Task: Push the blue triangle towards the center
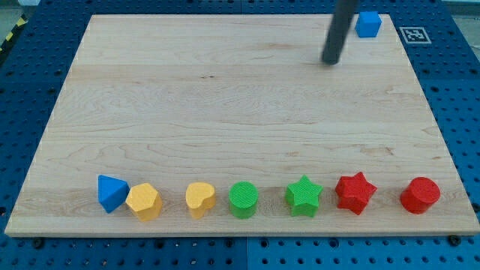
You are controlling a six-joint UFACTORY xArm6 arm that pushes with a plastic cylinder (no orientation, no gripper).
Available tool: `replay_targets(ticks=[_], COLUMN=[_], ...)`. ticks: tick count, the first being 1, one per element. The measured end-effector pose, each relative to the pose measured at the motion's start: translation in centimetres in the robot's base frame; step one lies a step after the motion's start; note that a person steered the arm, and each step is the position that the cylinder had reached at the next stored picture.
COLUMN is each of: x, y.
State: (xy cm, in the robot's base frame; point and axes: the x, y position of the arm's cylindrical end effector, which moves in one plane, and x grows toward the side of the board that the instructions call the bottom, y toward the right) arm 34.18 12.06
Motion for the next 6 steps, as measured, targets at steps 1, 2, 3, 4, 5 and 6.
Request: replay_targets(ticks=[1,2,3,4,5,6], x=[3.8,7.6,10.8,13.6,16.7,19.3], y=[-7.4,-15.3,-22.6,-30.5,-38.2,-42.5])
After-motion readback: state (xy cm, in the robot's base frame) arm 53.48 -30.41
